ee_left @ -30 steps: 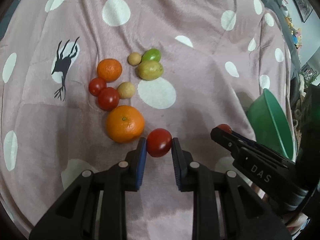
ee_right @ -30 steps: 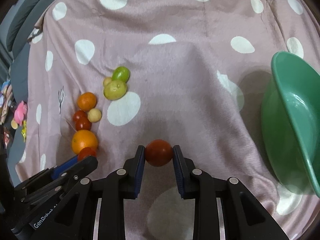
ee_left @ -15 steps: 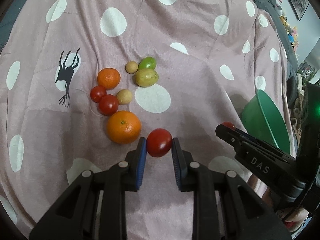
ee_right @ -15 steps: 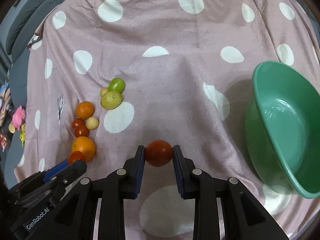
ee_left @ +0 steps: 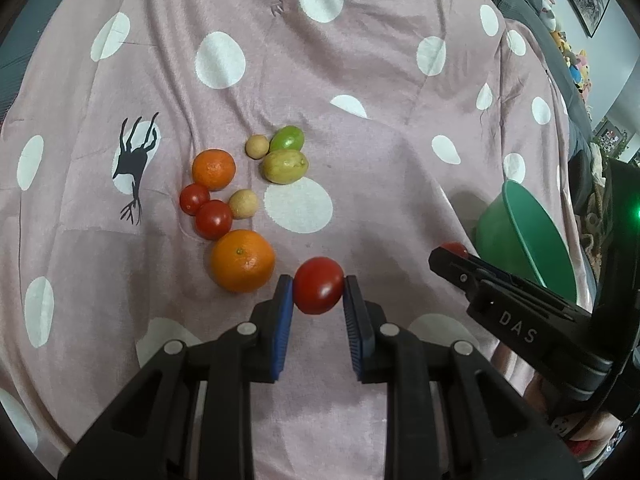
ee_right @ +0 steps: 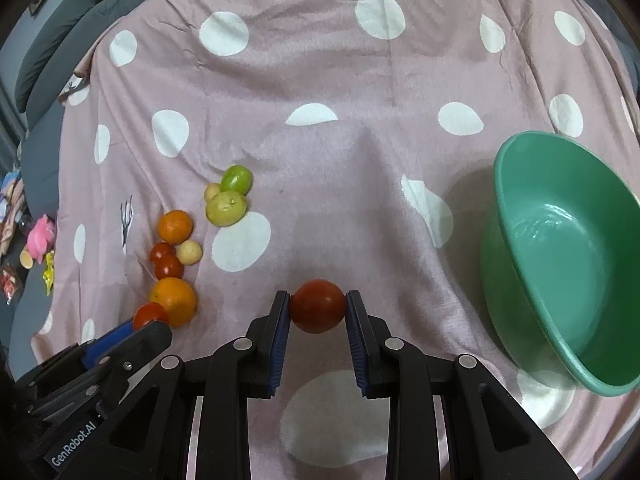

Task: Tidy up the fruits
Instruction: 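Carry both held cherry tomatoes over the green bowl with both grippers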

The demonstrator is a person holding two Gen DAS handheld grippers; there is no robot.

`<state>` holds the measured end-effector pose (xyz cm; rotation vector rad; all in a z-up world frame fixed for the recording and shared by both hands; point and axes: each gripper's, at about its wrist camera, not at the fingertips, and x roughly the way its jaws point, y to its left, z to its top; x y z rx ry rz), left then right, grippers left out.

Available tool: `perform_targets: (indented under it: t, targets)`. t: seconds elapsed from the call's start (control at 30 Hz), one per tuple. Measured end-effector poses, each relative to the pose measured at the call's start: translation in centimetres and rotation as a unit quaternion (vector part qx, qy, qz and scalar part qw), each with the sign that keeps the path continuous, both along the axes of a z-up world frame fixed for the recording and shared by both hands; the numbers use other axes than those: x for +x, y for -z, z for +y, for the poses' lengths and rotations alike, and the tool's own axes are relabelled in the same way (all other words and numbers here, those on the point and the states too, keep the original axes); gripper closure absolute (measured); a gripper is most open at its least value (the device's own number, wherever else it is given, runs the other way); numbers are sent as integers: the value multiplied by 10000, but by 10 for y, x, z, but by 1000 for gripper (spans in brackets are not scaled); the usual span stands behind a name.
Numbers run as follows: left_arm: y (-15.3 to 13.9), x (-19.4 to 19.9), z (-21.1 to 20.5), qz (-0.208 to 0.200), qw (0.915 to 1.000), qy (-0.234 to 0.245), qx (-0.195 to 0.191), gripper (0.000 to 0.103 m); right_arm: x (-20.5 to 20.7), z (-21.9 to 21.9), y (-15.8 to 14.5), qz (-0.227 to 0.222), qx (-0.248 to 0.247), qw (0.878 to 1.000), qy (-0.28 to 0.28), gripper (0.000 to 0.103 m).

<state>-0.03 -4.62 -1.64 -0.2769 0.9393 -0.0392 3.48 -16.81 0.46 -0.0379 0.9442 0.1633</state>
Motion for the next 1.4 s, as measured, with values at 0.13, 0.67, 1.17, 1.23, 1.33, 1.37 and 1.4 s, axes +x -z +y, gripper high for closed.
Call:
perform_targets:
  t: [0.13,0.67,1.17,1.23,1.33,1.37,1.4]
  targets:
    - [-2,-1,-2,-56,10000,-12,12,79,-1,-2,-3,-21,9,10000,-8,74]
    - [-16,-1,-22,-215,9997,77,94,79,-6,-14,-18,-280,26,9996,86,74]
    - [-30,11,-56,-420,9984,259,285,79,-15,-49,-41,-646,157,9970,397,74]
    - [-32,12,-61,-459,9980,311,305,79,-17,-53,-43,-695,145,9965,436,74]
    - [-34,16,-69,-475,9976,390,326,79,-19,-60,-47,-769,191,9955,517,74]
    - [-35,17,-71,-487,9975,409,321,79,-19,-62,-48,-780,196,9953,537,74]
    - [-36,18,-74,-511,9972,439,332,79,-20,-65,-49,-810,206,9949,570,74]
